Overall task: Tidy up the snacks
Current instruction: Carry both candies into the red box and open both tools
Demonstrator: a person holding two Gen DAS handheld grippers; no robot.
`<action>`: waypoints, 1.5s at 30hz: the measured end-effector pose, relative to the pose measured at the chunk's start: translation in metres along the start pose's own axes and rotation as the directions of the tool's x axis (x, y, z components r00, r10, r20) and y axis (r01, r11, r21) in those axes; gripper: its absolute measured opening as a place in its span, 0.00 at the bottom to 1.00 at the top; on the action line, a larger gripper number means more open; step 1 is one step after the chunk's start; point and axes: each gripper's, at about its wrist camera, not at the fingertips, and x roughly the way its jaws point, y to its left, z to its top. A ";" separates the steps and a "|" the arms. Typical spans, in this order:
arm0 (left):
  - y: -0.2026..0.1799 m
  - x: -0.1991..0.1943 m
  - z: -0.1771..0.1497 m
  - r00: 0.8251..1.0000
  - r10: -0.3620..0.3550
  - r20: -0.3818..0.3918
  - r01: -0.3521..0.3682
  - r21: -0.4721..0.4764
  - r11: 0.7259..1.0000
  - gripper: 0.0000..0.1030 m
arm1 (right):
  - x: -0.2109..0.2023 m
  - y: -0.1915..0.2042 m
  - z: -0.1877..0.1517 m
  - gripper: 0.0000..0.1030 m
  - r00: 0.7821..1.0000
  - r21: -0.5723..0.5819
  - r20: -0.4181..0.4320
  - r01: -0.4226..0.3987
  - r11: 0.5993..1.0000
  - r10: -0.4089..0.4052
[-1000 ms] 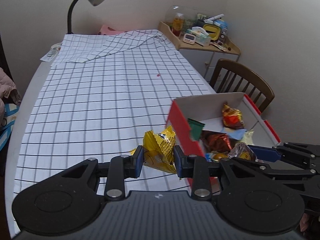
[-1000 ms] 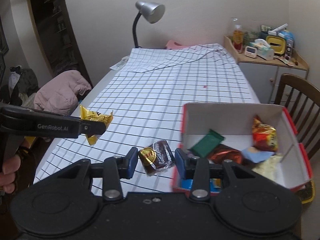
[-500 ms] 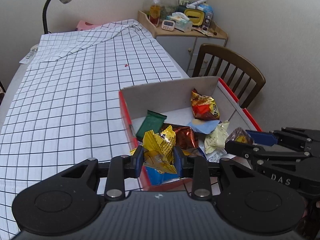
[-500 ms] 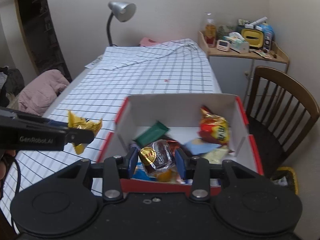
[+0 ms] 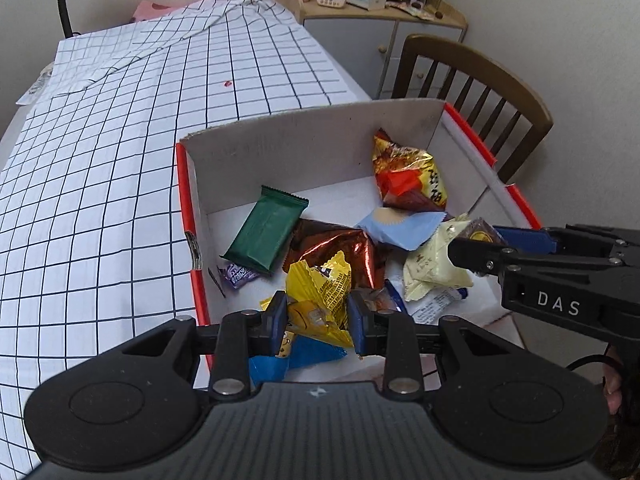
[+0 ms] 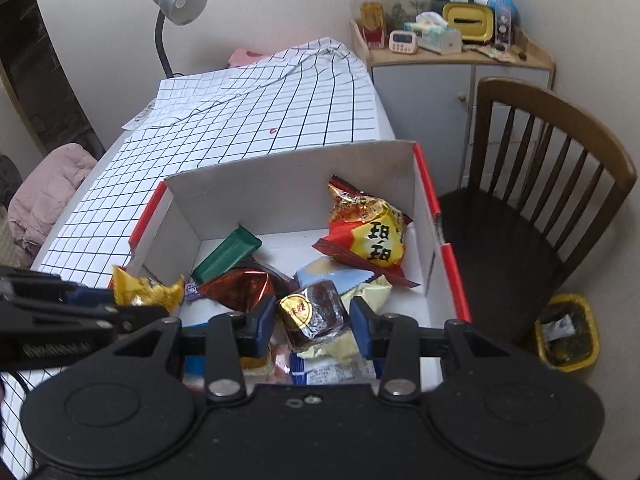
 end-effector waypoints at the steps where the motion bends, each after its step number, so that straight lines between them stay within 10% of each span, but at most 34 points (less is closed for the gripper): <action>1: -0.001 0.005 0.001 1.000 0.004 -0.010 -0.004 0.000 1.000 0.30 | 0.005 0.002 0.001 0.37 1.000 -0.018 -0.007 -0.004 1.000 0.004; 31: -0.004 0.041 -0.009 0.998 -0.009 -0.064 0.010 0.016 1.000 0.38 | 0.029 0.009 -0.012 0.43 0.995 -0.139 -0.098 -0.041 0.990 0.027; 45: 0.000 -0.012 -0.017 0.997 -0.029 0.073 0.030 -0.017 0.999 0.59 | -0.027 0.008 -0.016 0.73 0.999 -0.086 0.014 -0.050 0.995 0.051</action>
